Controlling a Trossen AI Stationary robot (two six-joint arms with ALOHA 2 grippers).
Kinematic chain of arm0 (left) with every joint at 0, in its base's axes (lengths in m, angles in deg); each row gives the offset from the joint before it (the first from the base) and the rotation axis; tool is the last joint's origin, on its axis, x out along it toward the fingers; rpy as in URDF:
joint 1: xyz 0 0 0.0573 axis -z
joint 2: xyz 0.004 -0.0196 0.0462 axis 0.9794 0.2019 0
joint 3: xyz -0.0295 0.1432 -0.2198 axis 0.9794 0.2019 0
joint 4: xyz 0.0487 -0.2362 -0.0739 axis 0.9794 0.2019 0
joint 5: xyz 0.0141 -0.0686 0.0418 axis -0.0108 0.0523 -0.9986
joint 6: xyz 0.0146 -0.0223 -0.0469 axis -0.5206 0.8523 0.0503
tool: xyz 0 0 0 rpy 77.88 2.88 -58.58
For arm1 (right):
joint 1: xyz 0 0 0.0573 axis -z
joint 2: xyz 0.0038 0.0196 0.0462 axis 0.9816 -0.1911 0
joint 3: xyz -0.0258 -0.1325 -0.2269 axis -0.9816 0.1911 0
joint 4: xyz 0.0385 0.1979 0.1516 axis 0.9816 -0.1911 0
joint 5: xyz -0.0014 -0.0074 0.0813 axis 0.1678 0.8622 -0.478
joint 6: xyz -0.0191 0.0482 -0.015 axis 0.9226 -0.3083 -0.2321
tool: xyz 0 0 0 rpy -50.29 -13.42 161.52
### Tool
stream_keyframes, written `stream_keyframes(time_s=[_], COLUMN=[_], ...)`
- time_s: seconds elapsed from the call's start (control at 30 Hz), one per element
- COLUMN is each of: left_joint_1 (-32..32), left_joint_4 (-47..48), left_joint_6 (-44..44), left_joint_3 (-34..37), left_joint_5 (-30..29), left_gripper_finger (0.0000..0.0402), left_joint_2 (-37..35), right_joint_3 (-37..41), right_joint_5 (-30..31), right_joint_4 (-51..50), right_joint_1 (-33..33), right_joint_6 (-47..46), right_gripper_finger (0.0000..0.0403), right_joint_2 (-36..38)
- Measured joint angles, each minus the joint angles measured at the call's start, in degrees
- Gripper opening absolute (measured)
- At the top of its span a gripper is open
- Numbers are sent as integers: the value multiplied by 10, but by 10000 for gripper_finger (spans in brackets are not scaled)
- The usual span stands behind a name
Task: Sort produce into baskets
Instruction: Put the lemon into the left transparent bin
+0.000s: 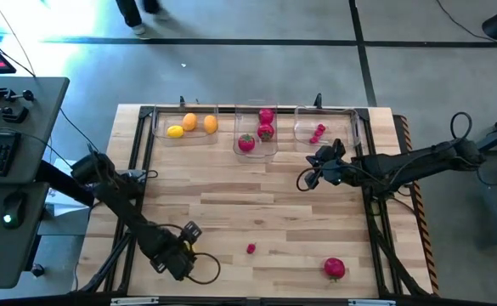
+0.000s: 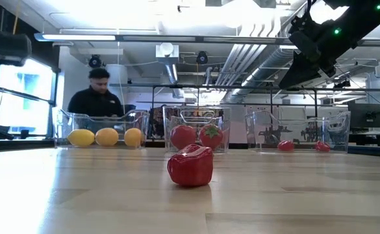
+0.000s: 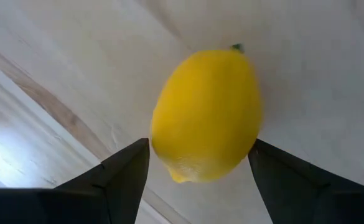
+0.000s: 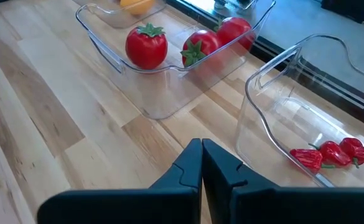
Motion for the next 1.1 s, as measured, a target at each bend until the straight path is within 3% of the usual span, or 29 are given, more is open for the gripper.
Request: stream_keyframes(time_s=[0.43, 0.87, 1.1], left_joint_1=[-1, -9, -27], left_joint_4=[-32, -33, -29], left_joint_6=[-22, 40, 105], left_joint_3=[-12, -12, -9], left_joint_5=[-19, -15, -15], left_gripper_finger=[256, 226, 234], left_joint_2=[0, 0, -1], right_joint_3=[0, 0, 0], right_joint_5=[0, 0, -7], right_joint_4=[-2, -6, -9], right_joint_1=[0, 0, 0], right_joint_6=[0, 1, 1], right_gripper_finger=[0, 0, 0], right_joint_2=[0, 0, 0])
